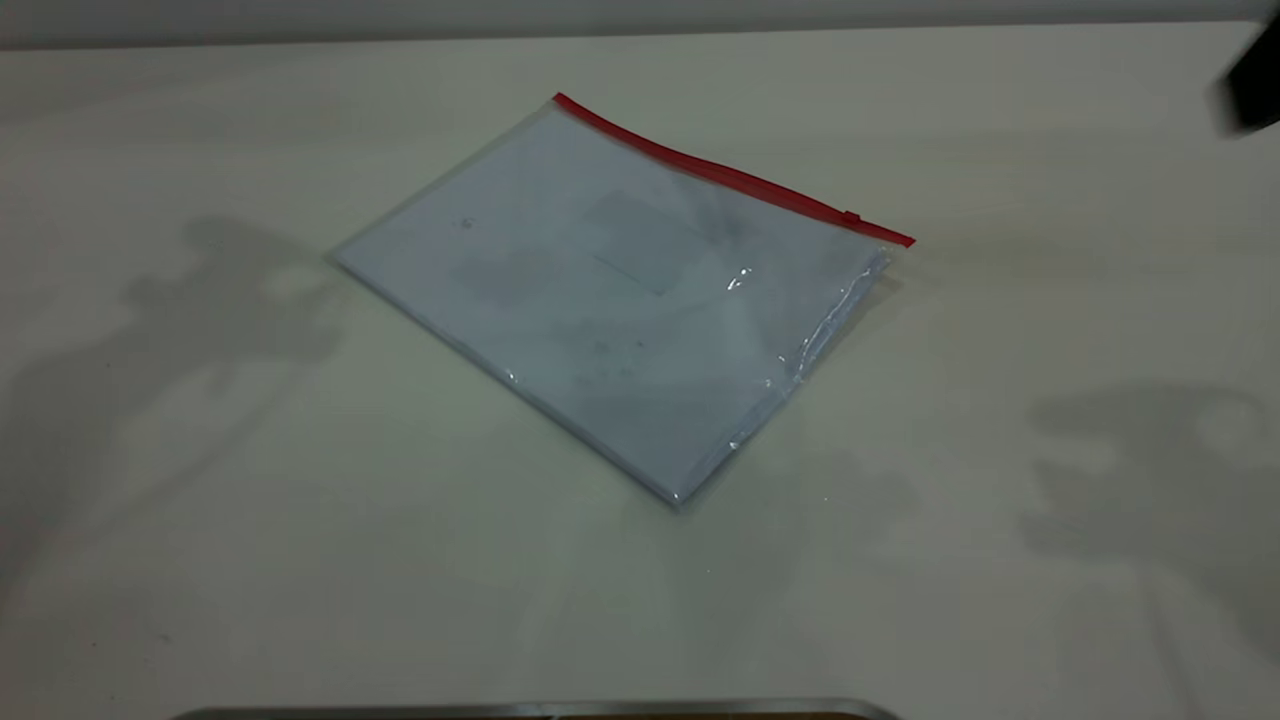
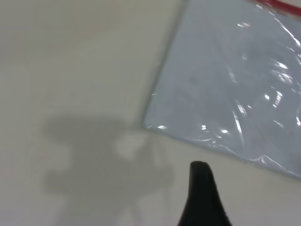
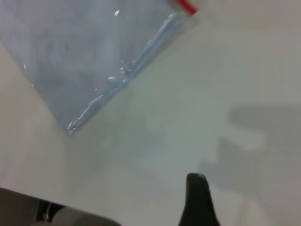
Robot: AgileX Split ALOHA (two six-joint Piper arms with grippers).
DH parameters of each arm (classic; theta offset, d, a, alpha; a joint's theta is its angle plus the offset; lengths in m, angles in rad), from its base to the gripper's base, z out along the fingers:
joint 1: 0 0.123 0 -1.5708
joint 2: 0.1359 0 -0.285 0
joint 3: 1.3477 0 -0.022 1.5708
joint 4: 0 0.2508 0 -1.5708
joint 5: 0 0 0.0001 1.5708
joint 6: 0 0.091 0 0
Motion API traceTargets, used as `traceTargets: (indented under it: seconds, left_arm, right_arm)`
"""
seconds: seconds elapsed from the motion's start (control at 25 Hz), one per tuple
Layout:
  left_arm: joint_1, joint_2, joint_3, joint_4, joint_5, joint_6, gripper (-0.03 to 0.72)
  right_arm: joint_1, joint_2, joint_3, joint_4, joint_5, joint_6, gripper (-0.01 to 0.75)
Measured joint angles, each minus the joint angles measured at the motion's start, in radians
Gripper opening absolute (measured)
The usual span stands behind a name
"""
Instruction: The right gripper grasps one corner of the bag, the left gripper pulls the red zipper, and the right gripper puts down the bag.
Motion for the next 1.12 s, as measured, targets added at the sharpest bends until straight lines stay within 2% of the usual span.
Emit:
traceTargets:
  seconds: [0.16, 0.28, 0.4, 0.68, 0.88, 1.12]
  left_arm:
    - [-0.040, 0.083, -0.011, -0.018, 0.006, 0.053, 0.577]
    - [-0.057, 0.115, -0.011, -0.017, 0.011, 0.060, 0.577]
    - [-0.067, 0.123, -0.015, -0.019, 0.011, 0.061, 0.577]
    - [-0.072, 0.123, -0.019, -0.020, 0.011, 0.062, 0.577]
    - [-0.072, 0.123, -0.019, -0.020, 0.011, 0.062, 0.577]
    - [-0.072, 0.123, -0.019, -0.050, 0.011, 0.062, 0.577]
  right_arm:
    - [0.099, 0.201, -0.038, 0.104, -0.155, -0.123, 0.589]
    - [0.120, 0.350, -0.110, 0.182, -0.182, -0.207, 0.589]
    - [0.120, 0.478, -0.199, 0.232, -0.157, -0.286, 0.589]
    - [0.118, 0.703, -0.392, 0.367, -0.017, -0.530, 0.589]
    - [0.062, 0.791, -0.484, 0.506, 0.050, -0.685, 0.589]
    - [-0.063, 0.865, -0.513, 0.705, 0.073, -0.881, 0.589]
